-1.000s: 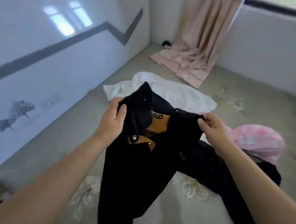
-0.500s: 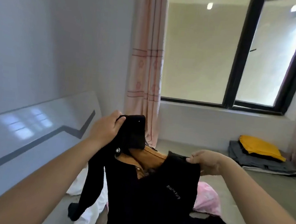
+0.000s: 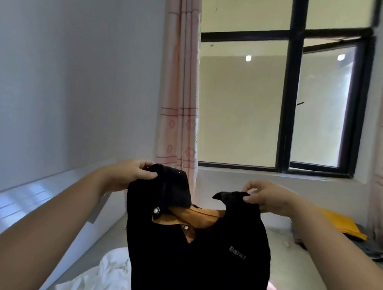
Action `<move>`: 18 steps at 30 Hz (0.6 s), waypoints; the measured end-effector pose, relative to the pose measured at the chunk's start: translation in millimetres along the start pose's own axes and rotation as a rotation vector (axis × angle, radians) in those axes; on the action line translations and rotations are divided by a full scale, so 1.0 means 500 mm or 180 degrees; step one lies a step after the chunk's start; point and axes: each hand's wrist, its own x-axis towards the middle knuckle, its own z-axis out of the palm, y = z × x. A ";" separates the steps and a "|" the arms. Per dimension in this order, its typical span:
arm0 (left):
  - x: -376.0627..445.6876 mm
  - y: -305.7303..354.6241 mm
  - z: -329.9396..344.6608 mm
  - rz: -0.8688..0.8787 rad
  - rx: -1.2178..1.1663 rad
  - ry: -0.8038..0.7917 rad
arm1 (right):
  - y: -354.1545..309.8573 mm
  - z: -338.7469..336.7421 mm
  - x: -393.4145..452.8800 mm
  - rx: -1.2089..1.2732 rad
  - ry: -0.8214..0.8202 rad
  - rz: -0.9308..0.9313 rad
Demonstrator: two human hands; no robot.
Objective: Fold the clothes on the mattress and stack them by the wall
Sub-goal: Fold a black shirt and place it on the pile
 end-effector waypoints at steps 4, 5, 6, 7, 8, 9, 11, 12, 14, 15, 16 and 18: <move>0.013 -0.009 -0.002 0.0438 -0.0066 0.0268 | -0.010 -0.040 0.001 0.0198 0.0048 -0.0141; 0.024 -0.009 0.001 0.0600 0.0174 0.0586 | -0.011 -0.043 0.007 0.0165 0.0253 -0.0202; 0.040 -0.009 0.003 0.0768 0.0504 0.0956 | -0.011 -0.042 0.015 0.0118 0.0462 -0.0241; 0.057 -0.008 0.005 0.0910 0.0885 0.1288 | -0.011 -0.041 0.025 0.0057 0.0638 -0.0254; 0.074 -0.009 0.008 0.0969 0.1272 0.1537 | -0.009 -0.037 0.034 -0.0033 0.0749 -0.0218; 0.088 -0.011 0.013 0.0955 0.1616 0.1704 | -0.006 -0.032 0.043 -0.0151 0.0829 -0.0137; 0.115 -0.020 0.026 0.0863 0.2119 0.1861 | -0.002 -0.026 0.060 -0.0604 0.1032 0.0055; 0.125 -0.027 0.035 0.0846 0.2329 0.1939 | -0.002 -0.024 0.066 -0.0999 0.1153 0.0127; 0.136 -0.040 0.053 0.0937 0.2681 0.2143 | 0.000 -0.023 0.073 -0.1771 0.1371 0.0178; 0.139 -0.046 0.062 0.1020 0.2793 0.2239 | 0.002 -0.023 0.073 -0.2038 0.1483 0.0177; 0.139 -0.051 0.069 0.1087 0.2872 0.2322 | 0.005 -0.022 0.071 -0.2179 0.1609 0.0150; 0.134 -0.062 0.078 0.1149 0.2968 0.2448 | 0.017 -0.015 0.065 -0.2097 0.1843 0.0010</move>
